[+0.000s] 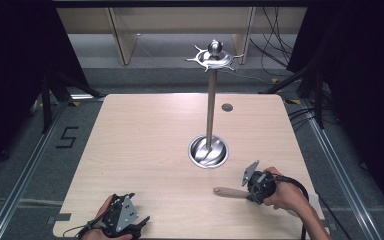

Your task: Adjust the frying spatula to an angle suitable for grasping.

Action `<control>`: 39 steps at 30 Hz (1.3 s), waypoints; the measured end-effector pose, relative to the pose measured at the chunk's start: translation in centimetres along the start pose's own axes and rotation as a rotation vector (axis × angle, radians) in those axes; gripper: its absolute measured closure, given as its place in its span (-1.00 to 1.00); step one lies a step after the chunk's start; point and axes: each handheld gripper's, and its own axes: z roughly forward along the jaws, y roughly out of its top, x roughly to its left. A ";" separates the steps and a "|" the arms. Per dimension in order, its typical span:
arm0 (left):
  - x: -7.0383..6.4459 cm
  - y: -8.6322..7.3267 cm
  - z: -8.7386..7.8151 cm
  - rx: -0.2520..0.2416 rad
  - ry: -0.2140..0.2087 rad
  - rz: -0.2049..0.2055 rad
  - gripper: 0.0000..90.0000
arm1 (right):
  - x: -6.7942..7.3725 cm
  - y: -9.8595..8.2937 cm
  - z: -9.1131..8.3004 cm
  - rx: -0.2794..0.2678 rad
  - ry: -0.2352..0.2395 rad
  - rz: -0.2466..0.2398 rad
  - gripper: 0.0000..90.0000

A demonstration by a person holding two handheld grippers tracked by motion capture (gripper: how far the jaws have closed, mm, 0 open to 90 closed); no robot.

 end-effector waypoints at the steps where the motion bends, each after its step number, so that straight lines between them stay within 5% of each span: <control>1: 0.0 0.0 0.0 -0.001 0.003 0.002 -0.66 | -0.1 0.1 0.0 0.005 0.002 -0.015 0.60; 6: 0.0 0.0 -0.1 -0.005 -0.002 0.006 -0.66 | 0.2 0.7 0.0 0.074 -0.038 -0.004 0.66; 7: 0.0 0.0 -0.1 -0.005 -0.002 0.008 -0.66 | -0.1 0.8 0.0 0.071 -0.026 -0.040 0.67; 15: 0.0 0.0 0.0 -0.007 -0.004 0.008 -0.66 | -0.4 0.5 0.0 0.072 -0.032 0.038 0.69; 17: -0.3 0.0 0.2 -0.032 -0.004 -0.020 -0.66 | -0.5 0.4 0.0 0.072 -0.033 0.042 0.69; 22: -0.1 0.0 0.0 -0.001 -0.005 0.022 -0.66 | -0.8 0.1 -0.2 0.070 -0.058 0.071 0.69; 27: -0.1 0.0 0.0 -0.001 -0.005 0.022 -0.66 | -1.0 -0.4 -0.8 0.044 -0.086 0.087 0.69; 29: -0.1 0.0 0.0 -0.001 -0.007 0.024 -0.66 | -1.2 -0.9 -1.6 -0.021 -0.112 0.108 0.69; 39: -0.2 0.0 0.1 -0.008 0.008 0.025 -0.66 | -1.6 -2.3 -4.6 -0.148 -0.181 0.173 0.70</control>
